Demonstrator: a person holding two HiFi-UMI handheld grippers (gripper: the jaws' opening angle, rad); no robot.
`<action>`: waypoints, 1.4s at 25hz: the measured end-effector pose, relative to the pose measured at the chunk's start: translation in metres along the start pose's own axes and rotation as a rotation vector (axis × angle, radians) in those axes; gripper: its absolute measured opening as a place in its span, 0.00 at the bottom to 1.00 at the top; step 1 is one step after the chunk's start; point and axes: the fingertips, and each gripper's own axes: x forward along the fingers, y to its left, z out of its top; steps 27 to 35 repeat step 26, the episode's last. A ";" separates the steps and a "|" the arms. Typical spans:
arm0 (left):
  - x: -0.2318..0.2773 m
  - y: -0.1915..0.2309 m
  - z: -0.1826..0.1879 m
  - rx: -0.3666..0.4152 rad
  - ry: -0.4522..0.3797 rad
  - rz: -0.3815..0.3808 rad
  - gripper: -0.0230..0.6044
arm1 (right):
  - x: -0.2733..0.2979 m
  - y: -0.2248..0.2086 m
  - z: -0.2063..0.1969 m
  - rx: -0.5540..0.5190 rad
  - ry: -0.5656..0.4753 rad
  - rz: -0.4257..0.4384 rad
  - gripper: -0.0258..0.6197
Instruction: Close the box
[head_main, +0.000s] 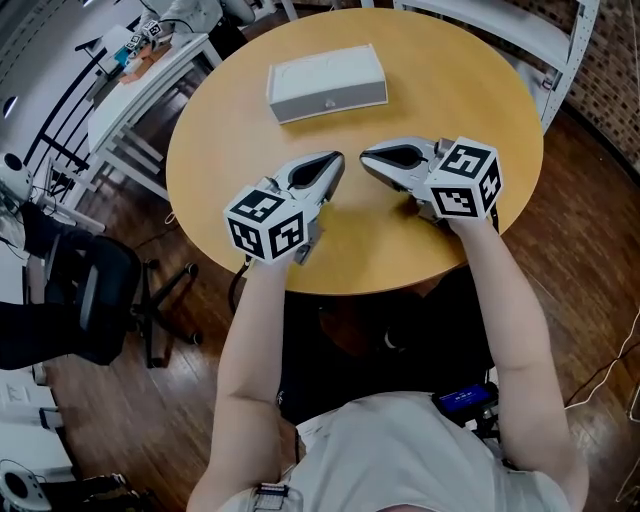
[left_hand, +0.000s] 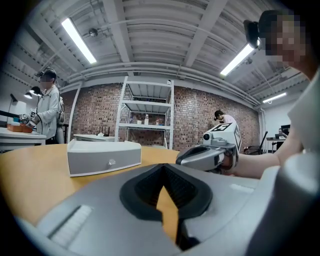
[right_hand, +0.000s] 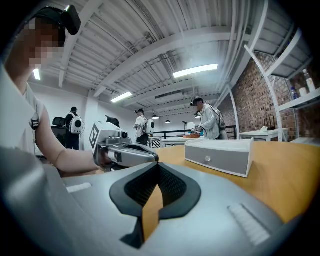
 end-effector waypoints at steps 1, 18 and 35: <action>0.000 0.000 0.000 0.000 0.001 0.000 0.04 | 0.000 0.000 0.000 0.000 0.000 0.000 0.04; -0.001 0.004 0.000 -0.005 0.002 0.015 0.04 | 0.002 -0.001 0.000 0.004 0.002 -0.002 0.04; -0.003 0.005 -0.001 -0.006 0.000 0.016 0.04 | 0.004 0.000 0.000 0.002 0.003 -0.001 0.04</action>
